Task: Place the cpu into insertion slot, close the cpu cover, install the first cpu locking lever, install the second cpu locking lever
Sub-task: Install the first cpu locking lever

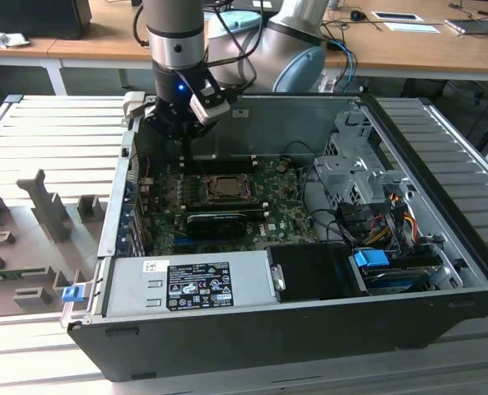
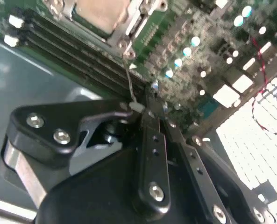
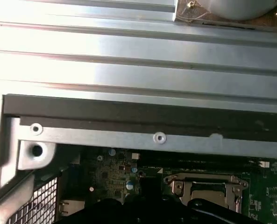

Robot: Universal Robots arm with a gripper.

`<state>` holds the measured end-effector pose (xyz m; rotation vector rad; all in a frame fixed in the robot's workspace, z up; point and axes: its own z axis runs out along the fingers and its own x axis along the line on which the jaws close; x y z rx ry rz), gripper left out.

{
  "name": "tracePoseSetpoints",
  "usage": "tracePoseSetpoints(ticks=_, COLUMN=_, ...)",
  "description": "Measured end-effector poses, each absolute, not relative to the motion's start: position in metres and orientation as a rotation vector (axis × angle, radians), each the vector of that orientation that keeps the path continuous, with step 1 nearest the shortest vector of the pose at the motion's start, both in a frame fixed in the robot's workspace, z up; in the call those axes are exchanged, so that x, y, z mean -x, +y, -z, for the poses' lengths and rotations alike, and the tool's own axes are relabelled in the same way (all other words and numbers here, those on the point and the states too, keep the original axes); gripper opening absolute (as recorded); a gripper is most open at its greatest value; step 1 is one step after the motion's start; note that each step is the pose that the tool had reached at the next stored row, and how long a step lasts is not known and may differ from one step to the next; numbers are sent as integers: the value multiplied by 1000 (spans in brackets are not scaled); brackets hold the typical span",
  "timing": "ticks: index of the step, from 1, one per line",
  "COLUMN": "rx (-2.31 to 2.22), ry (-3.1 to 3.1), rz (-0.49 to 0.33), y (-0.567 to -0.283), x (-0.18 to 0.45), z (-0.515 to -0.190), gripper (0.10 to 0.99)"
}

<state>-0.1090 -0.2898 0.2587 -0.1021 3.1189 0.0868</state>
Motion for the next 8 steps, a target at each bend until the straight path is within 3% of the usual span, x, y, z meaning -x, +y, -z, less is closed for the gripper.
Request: tracePoseSetpoints(ticks=8, rx=97, ry=3119, rz=-85, y=-290, x=100, z=-258, gripper=106)
